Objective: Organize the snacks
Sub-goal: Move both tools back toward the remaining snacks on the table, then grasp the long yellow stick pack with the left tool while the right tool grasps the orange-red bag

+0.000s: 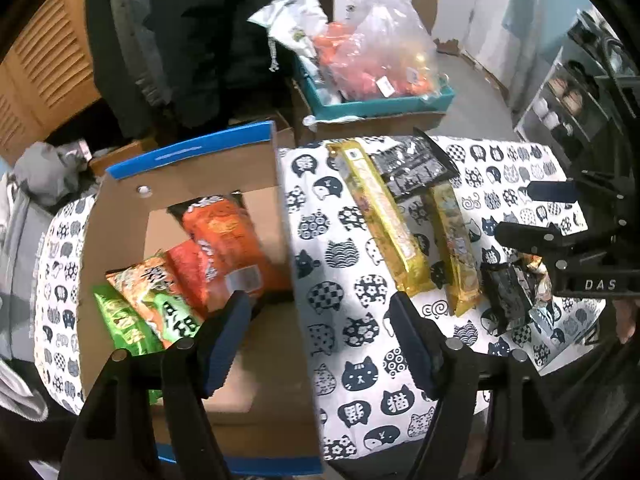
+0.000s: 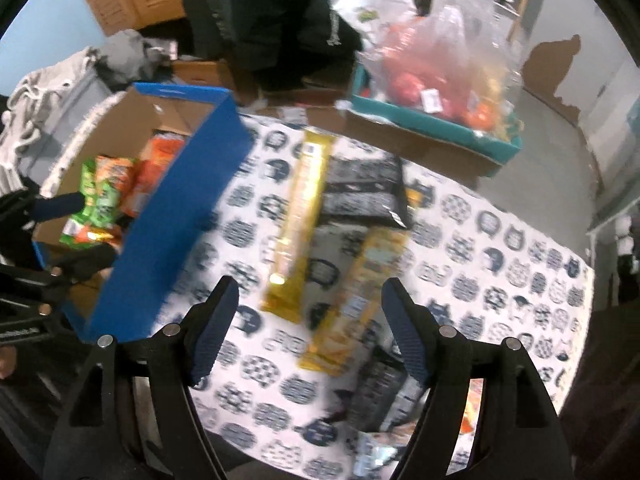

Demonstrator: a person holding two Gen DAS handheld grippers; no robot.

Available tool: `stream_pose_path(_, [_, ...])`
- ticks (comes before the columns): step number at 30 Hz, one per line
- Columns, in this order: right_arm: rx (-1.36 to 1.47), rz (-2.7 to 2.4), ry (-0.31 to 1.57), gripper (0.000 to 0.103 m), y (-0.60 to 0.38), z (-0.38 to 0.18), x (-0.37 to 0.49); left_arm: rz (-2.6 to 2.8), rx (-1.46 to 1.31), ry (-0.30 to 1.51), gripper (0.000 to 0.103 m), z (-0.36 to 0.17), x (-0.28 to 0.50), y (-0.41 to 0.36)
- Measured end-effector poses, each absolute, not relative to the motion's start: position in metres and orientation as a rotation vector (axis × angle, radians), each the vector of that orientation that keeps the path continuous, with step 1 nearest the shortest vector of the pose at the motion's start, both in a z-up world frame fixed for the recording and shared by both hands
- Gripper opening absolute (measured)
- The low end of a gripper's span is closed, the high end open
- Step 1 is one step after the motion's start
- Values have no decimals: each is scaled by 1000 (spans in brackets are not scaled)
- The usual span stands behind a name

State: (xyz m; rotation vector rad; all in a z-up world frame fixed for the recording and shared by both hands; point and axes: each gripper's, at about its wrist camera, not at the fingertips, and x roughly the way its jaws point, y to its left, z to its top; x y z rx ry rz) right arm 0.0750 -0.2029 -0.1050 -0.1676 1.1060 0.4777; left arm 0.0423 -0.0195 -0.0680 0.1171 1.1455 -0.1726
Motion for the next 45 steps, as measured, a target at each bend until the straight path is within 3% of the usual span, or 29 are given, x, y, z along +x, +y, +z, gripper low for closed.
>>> stream_pose_path(27, [-13, 288, 1330, 77, -339, -196, 75, -314, 231, 1231, 76, -117, 55, -115])
stream_pose_path(45, [-185, 249, 1387, 77, -342, -235, 78, -294, 216, 1293, 76, -143, 66, -117])
